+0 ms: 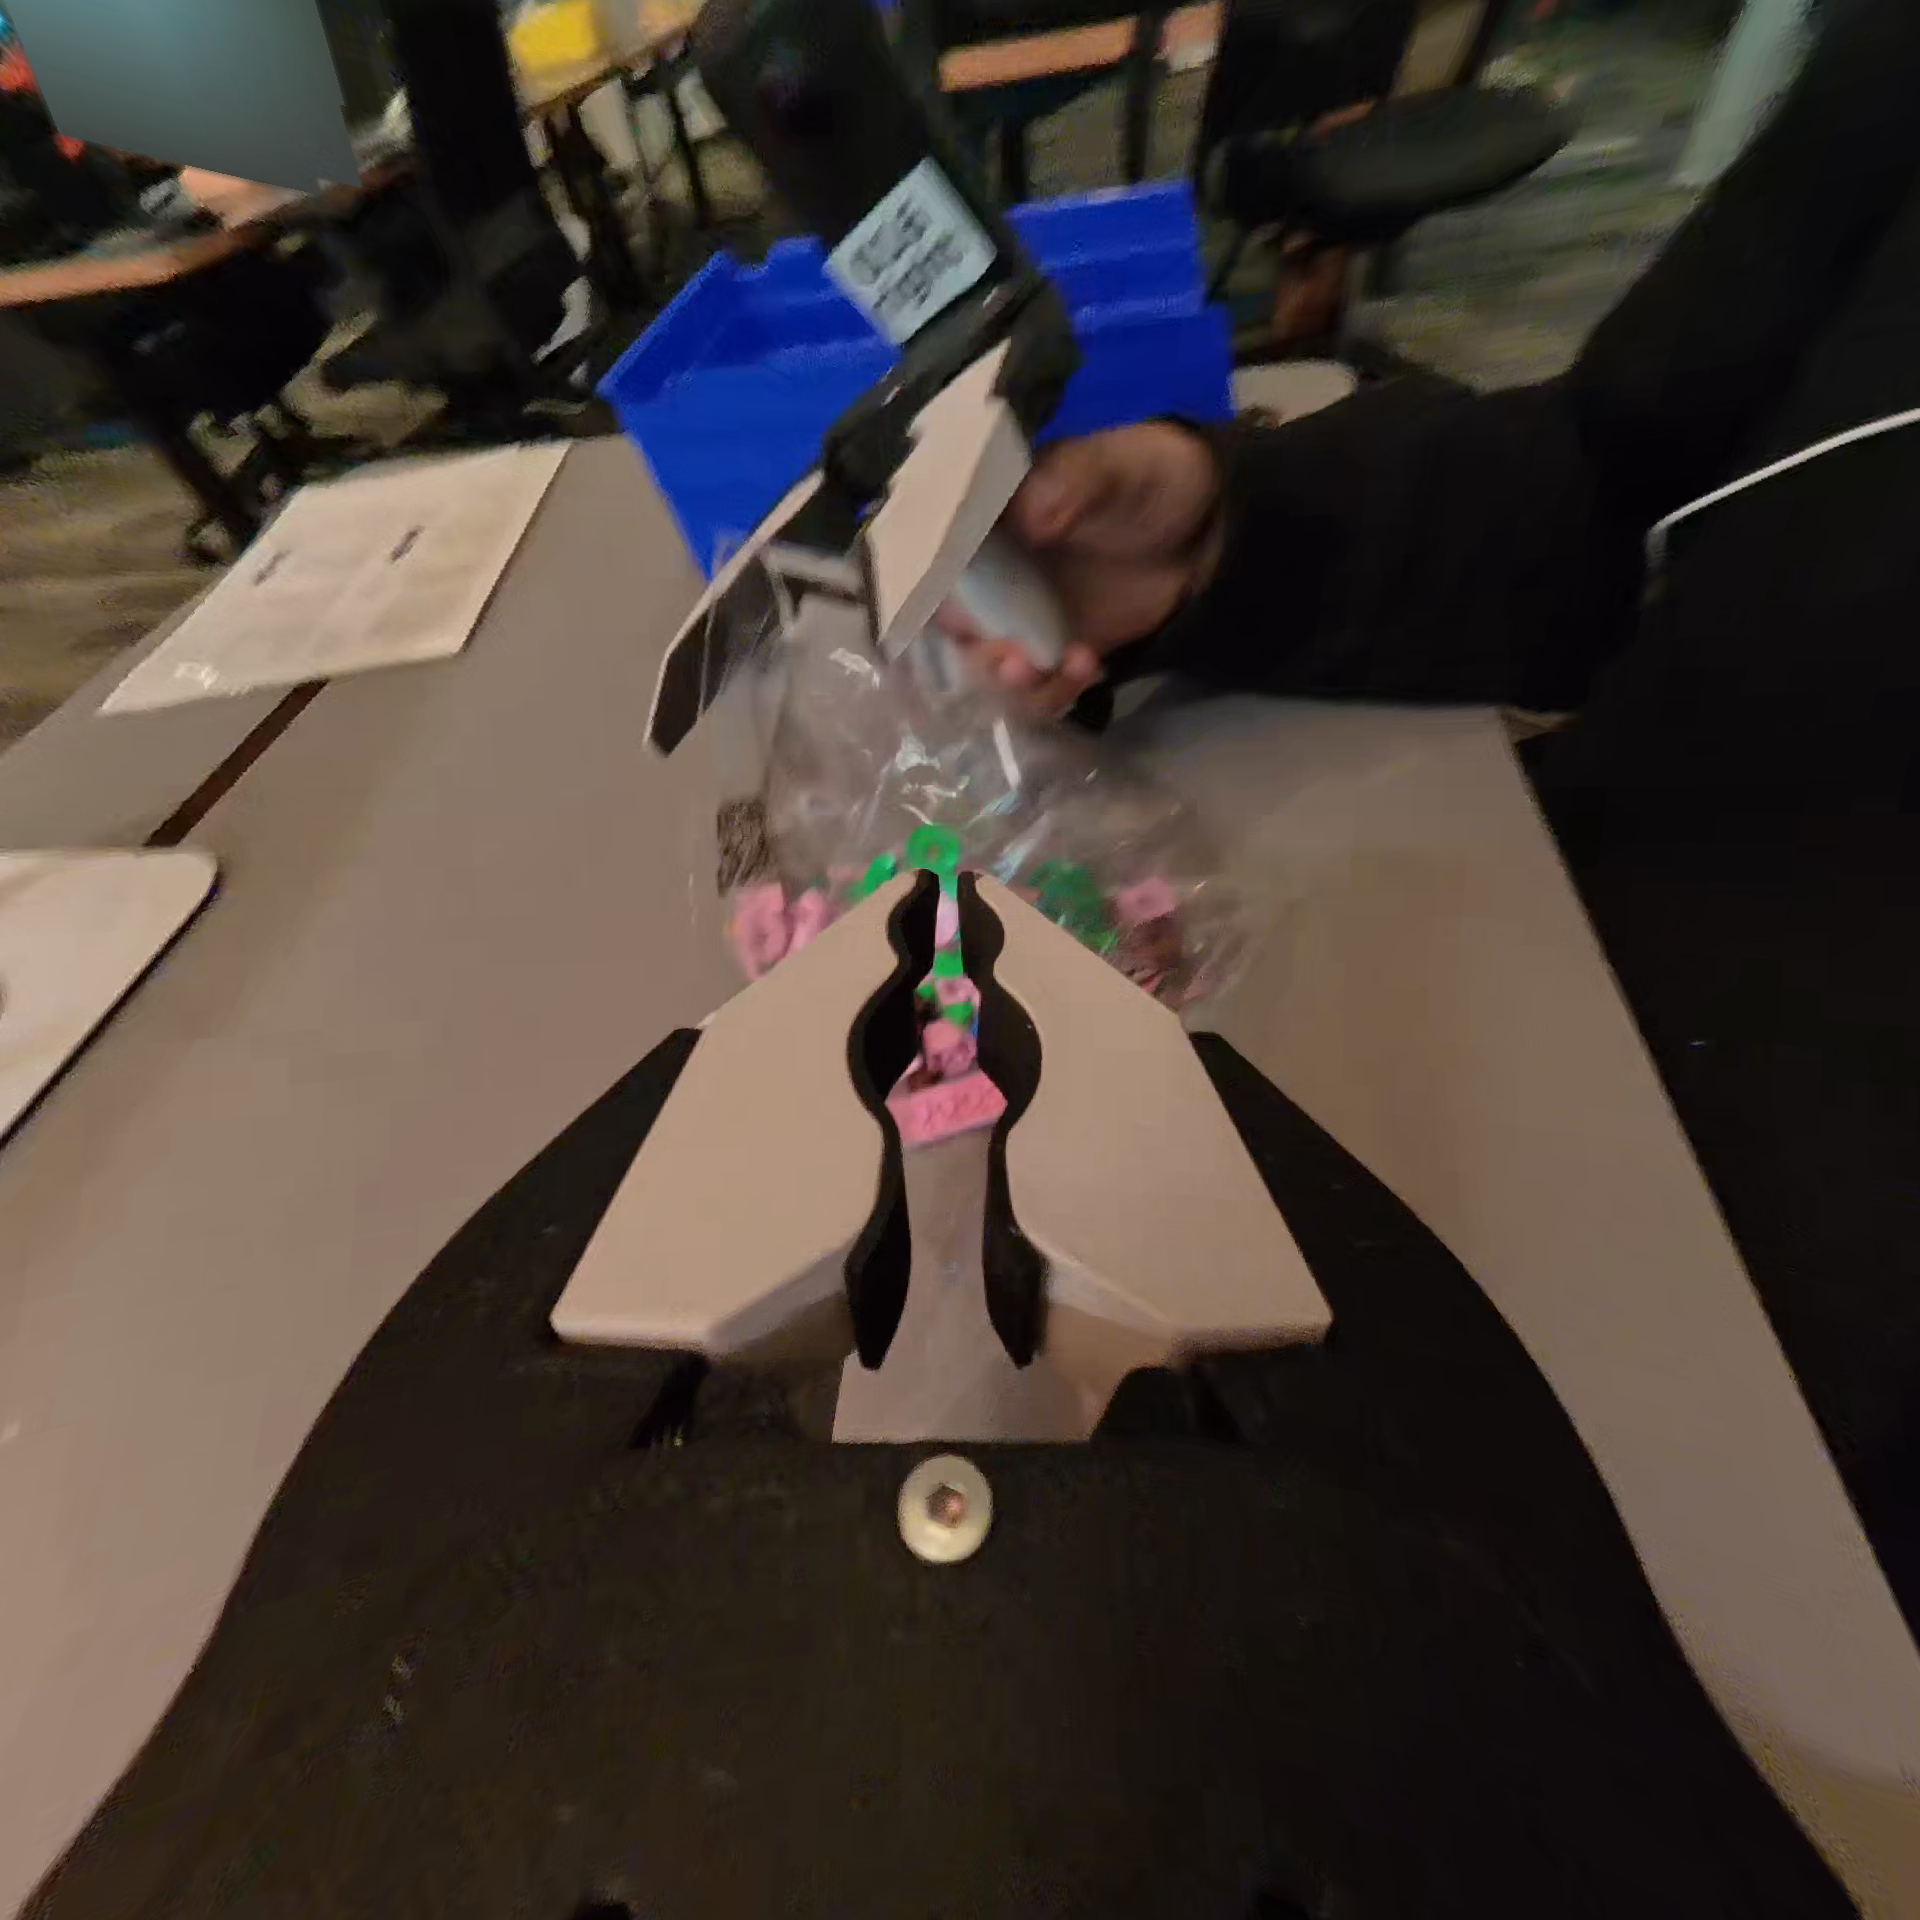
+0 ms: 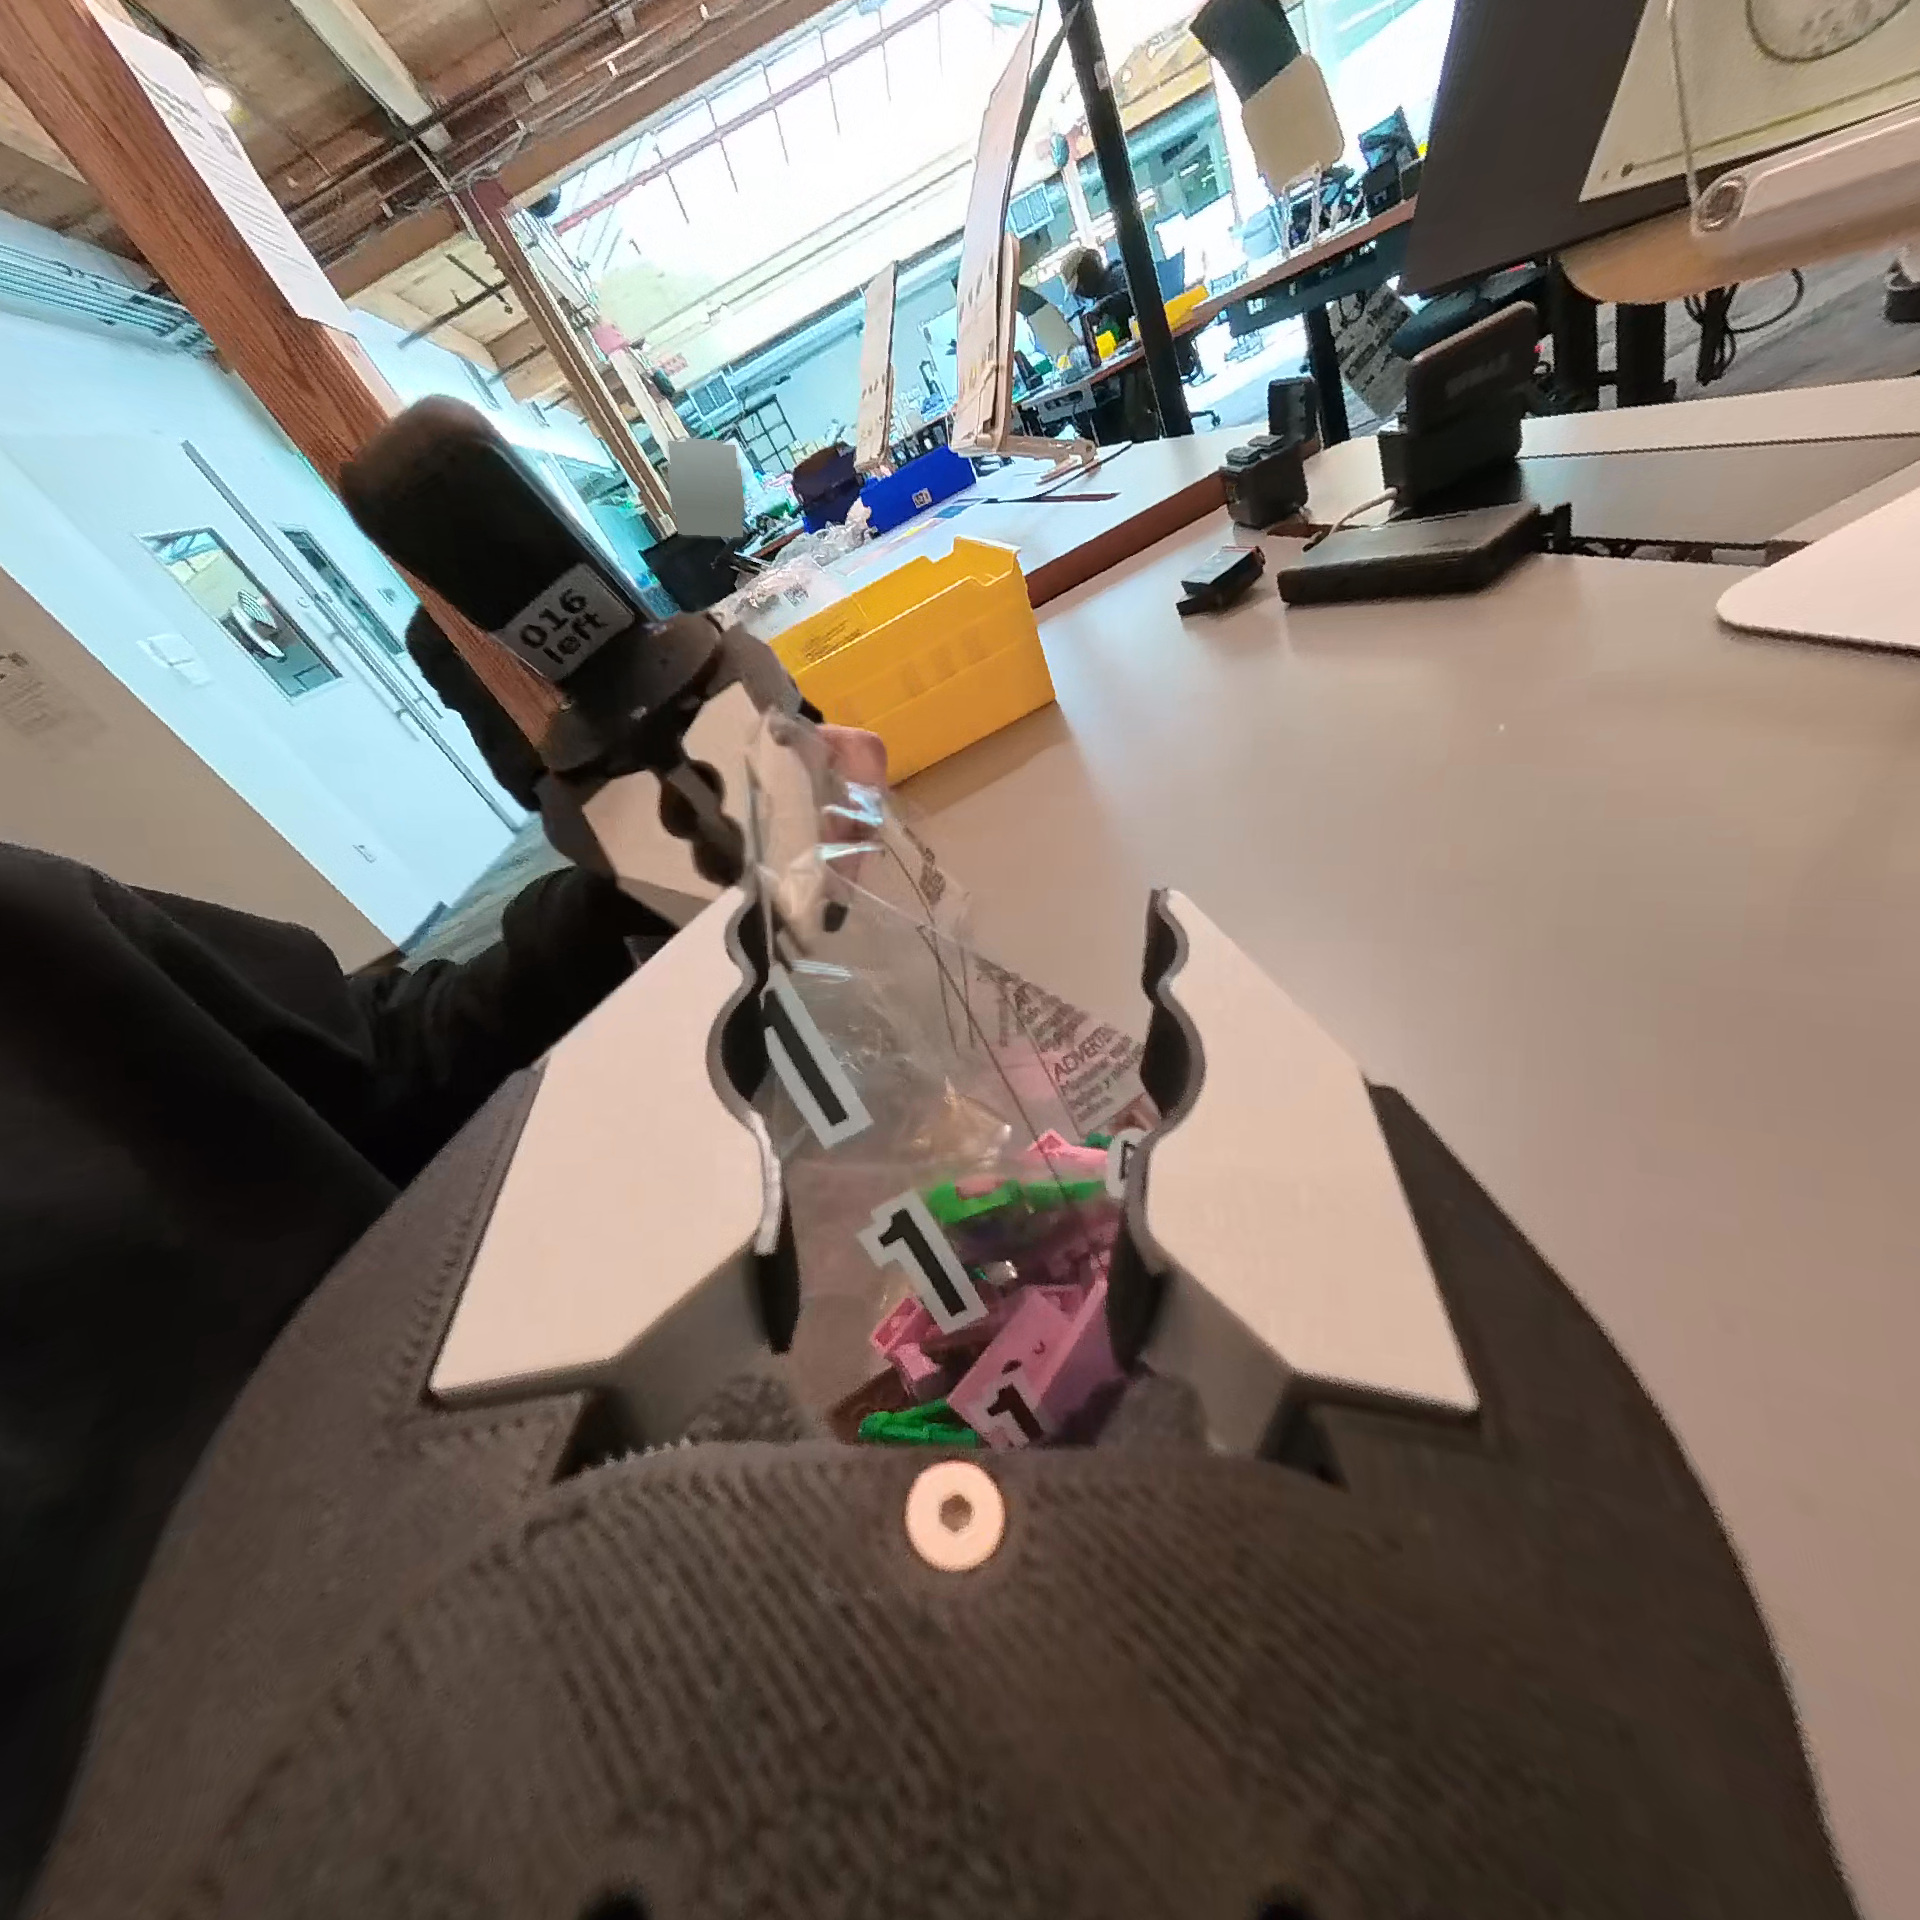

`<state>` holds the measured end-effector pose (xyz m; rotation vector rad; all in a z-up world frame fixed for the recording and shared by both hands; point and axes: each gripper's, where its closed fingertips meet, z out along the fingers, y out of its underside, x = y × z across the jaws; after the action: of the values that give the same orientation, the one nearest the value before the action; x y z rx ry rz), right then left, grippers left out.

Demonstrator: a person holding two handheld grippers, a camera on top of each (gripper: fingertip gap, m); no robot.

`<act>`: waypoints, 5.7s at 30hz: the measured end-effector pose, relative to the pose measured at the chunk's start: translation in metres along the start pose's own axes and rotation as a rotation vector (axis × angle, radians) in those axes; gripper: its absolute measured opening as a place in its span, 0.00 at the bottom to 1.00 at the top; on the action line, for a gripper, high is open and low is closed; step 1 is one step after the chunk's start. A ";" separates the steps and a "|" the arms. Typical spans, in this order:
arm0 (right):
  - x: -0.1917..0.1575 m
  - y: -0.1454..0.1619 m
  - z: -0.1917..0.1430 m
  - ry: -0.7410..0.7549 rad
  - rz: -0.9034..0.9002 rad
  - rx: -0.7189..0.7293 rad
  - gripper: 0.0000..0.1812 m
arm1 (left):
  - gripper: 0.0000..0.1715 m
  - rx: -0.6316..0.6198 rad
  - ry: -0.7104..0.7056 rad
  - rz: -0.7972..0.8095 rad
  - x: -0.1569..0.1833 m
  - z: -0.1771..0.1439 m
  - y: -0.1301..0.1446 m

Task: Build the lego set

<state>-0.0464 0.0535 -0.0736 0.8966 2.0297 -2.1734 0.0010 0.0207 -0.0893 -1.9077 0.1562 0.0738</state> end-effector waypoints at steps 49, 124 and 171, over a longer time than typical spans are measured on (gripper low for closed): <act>0.047 0.038 -0.016 0.032 0.252 -0.208 0.34 | 0.02 0.040 -0.326 -0.393 -0.135 -0.105 0.058; 0.065 0.041 -0.035 0.097 0.314 -0.226 0.50 | 0.13 -0.115 -0.303 -0.322 -0.089 -0.011 0.056; 0.021 0.019 -0.018 -0.094 0.145 -0.145 0.46 | 0.00 0.023 -0.574 -0.082 -0.110 -0.038 0.019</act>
<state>-0.0492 0.0752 -0.0996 0.8767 1.9816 -1.9300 -0.1115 -0.0136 -0.0803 -1.7943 -0.3071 0.5526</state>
